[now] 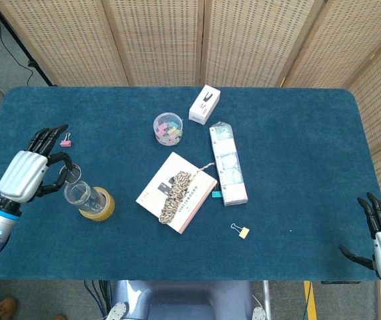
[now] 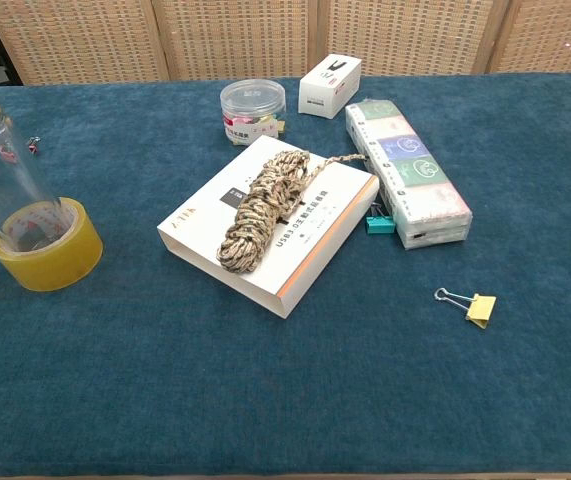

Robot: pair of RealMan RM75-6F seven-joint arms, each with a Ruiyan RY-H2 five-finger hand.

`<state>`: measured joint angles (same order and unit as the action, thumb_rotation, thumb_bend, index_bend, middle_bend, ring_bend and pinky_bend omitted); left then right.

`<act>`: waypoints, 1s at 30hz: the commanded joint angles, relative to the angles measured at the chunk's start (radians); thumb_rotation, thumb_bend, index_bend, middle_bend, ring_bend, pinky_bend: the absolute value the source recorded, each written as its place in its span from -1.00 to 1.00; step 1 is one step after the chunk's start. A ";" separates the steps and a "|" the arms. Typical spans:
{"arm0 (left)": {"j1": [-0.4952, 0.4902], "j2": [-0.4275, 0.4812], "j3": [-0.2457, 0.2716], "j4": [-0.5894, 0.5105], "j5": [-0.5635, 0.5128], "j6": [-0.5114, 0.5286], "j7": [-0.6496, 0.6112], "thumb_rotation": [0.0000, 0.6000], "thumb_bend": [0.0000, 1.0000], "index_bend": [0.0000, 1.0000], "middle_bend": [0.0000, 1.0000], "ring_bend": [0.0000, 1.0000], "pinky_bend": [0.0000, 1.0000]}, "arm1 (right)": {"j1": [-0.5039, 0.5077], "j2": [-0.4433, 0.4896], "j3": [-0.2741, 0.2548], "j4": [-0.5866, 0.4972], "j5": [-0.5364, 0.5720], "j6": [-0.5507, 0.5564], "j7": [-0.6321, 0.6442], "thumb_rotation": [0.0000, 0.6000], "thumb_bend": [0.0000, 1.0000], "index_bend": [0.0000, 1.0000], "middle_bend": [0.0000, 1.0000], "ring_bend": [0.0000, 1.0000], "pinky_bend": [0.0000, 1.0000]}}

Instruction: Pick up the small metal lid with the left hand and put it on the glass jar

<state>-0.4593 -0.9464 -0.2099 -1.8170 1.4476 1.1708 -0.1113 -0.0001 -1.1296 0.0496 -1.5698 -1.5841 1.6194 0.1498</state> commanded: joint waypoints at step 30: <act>0.013 -0.100 0.091 0.080 0.036 0.009 0.005 1.00 0.01 0.18 -1.00 -1.00 -1.00 | -0.004 0.008 0.005 -0.007 0.005 0.001 0.008 1.00 -1.00 -1.00 -1.00 -1.00 -1.00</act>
<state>-0.4461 -1.0458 -0.1194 -1.7375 1.4836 1.1804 -0.1065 -0.0042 -1.1217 0.0544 -1.5769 -1.5791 1.6202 0.1575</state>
